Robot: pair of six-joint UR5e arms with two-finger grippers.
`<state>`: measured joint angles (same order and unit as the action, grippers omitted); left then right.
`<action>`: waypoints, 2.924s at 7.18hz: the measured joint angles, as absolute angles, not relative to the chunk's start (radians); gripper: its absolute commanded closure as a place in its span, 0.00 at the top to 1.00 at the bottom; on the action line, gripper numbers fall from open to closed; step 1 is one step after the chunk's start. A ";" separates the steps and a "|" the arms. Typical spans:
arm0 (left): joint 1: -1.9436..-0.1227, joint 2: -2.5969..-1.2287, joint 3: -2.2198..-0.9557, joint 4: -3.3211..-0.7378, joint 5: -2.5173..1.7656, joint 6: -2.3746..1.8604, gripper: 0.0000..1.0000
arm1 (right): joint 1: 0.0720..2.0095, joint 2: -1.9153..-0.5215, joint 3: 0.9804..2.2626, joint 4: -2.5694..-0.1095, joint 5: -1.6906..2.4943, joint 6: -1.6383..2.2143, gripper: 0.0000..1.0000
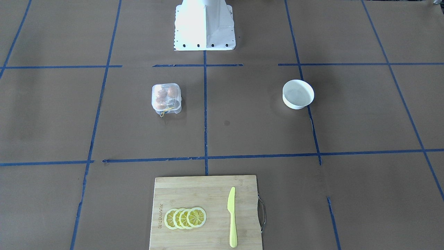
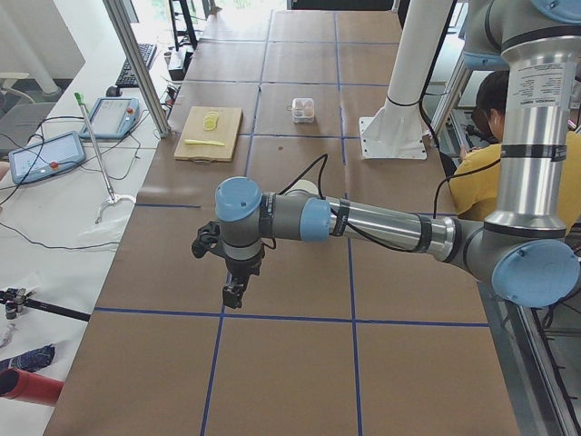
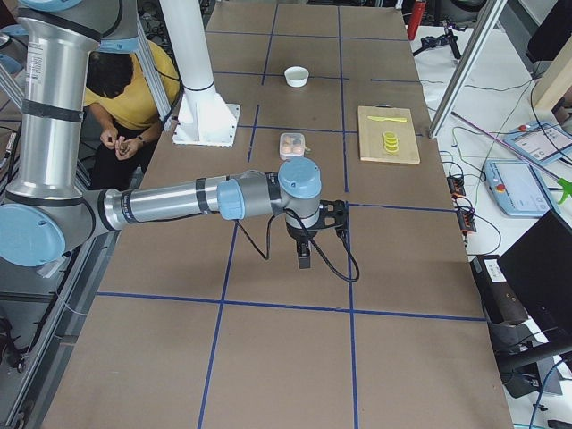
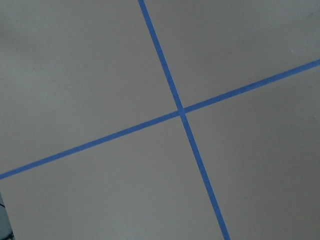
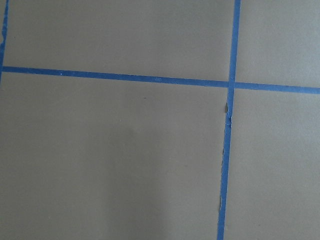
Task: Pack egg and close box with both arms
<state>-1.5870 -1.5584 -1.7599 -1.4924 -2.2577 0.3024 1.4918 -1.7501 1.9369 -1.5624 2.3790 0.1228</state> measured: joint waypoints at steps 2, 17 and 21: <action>-1.583 -1.595 -1.742 -1.520 -2.246 0.301 1.00 | 1.492 -1.753 1.930 -1.562 2.383 0.128 1.00; -1.582 -1.552 -1.712 -1.529 -2.255 0.295 1.00 | 1.489 -1.746 1.857 -1.567 2.346 0.135 1.00; -1.582 -1.549 -1.705 -1.516 -2.256 0.277 1.00 | 1.471 -1.722 1.859 -1.626 2.346 0.127 1.00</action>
